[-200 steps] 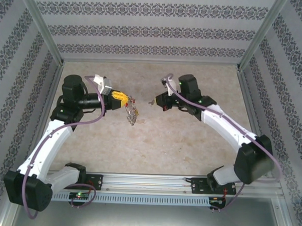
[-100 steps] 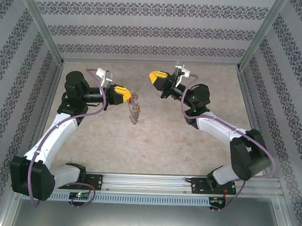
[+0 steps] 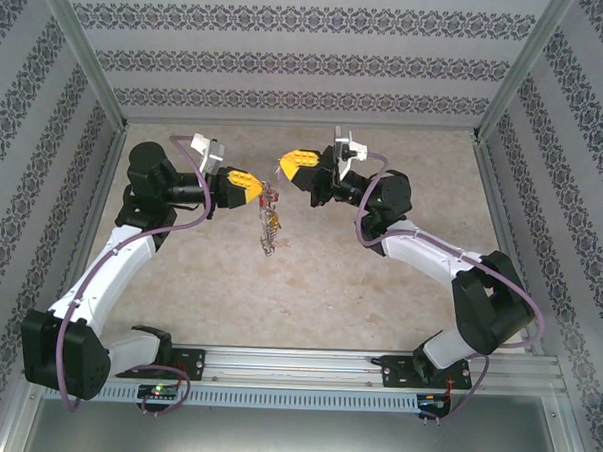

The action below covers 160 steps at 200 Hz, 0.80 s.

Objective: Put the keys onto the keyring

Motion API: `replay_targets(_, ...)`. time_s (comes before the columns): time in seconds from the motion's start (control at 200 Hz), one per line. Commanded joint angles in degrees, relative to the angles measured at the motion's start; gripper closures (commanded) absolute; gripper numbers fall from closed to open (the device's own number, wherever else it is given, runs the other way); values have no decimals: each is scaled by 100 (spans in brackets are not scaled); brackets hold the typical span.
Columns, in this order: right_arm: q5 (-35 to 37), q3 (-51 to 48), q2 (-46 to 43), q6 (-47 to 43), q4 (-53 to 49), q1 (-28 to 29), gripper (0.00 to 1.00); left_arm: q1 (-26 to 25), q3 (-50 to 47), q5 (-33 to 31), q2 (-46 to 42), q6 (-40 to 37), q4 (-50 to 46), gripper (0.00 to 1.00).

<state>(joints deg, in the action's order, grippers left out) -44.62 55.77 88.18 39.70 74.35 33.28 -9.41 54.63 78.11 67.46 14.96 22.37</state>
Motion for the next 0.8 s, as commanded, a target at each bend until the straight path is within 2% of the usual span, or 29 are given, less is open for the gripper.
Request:
replay_targets(0.0,-303,127,-86,-269,-20,64,100,-25,156,245,-102,188,544,100)
replay_targets(0.12,-485,94,-177,-338,-210,56,100,-28,197,260,-128,208,550,100)
replay_targets(0.41,-1051,371,91,125,93,159,100,-60,192,324,-22,684,1167,100)
replay_targets(0.794,-940,342,139,96,149,301,100,-95,179,339,-20,681,1156,100)
